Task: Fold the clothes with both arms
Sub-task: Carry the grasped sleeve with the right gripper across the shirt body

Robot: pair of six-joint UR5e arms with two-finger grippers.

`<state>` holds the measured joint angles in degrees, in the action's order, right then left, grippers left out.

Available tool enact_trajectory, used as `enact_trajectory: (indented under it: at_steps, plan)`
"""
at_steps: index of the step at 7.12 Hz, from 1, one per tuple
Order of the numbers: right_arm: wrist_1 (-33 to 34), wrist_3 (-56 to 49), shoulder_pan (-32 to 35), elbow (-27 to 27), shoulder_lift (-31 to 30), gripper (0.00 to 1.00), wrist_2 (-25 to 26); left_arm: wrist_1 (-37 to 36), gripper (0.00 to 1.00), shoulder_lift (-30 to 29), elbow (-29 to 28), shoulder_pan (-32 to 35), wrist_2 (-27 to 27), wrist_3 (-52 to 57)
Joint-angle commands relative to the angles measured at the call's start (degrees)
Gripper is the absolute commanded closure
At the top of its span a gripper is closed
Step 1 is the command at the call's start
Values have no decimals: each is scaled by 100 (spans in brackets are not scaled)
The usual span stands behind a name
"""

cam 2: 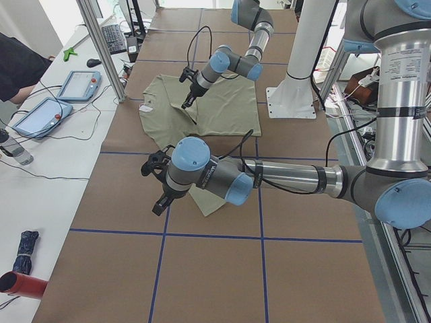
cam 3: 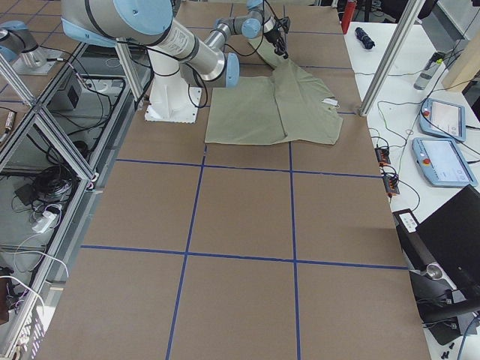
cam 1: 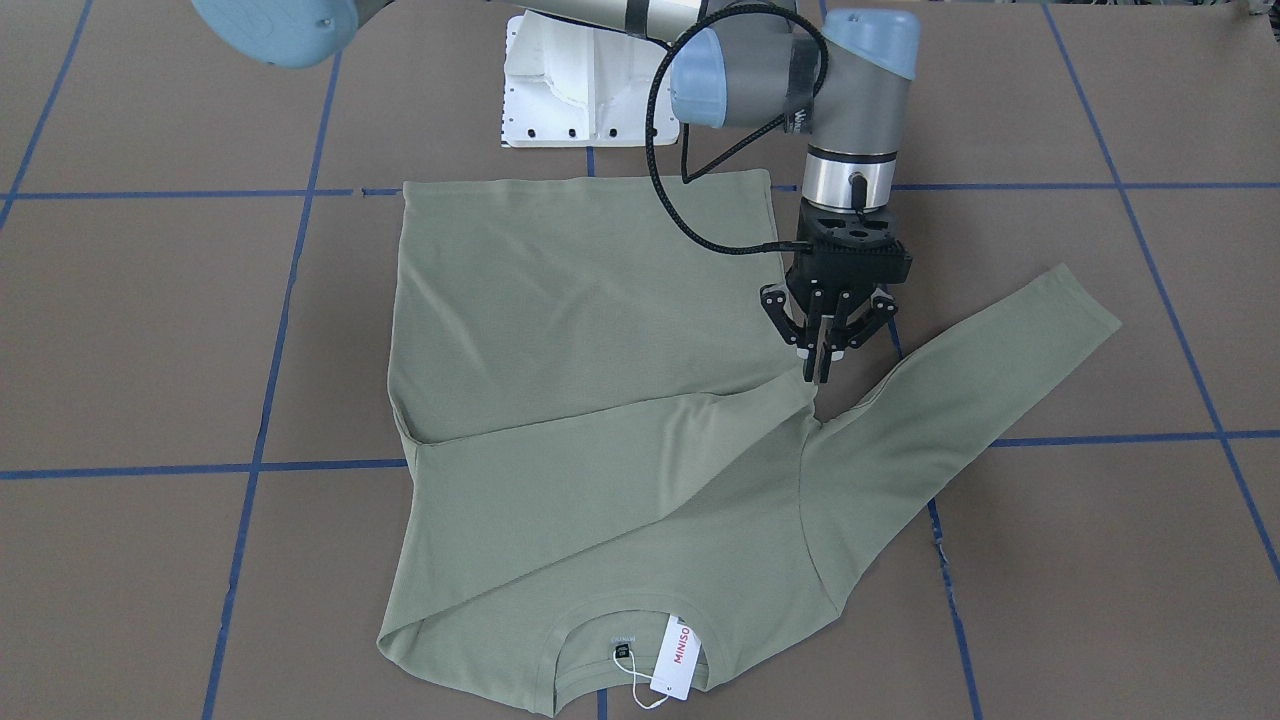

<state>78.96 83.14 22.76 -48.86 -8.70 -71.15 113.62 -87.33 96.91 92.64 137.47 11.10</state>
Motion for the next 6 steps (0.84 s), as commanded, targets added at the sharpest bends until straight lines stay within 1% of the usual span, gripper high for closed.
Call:
enact_trajectory:
  at_steps: [1, 2, 3, 4, 5, 6]
  plan:
    - [-21, 17, 70, 35, 96, 0, -65, -7, 0, -47, 20, 0, -36, -29]
    - [-13, 35, 201, 26, 167, 0, -327, -7, 0, -161, 3, -17, -45, -37]
    - [5, 44, 428, -52, 167, 0, -877, 2, 0, -397, 29, -18, -27, -455]
    - [283, -26, 874, -349, 45, 0, -1753, 341, 0, -382, 29, -18, -36, -599]
    - [887, -383, 1392, -1005, -260, 0, -2632, 1197, 0, -155, -32, -18, -10, -574]
    - [1597, -1100, 1832, -1977, -812, 0, -3189, 1928, 0, 230, -41, -131, 60, -930]
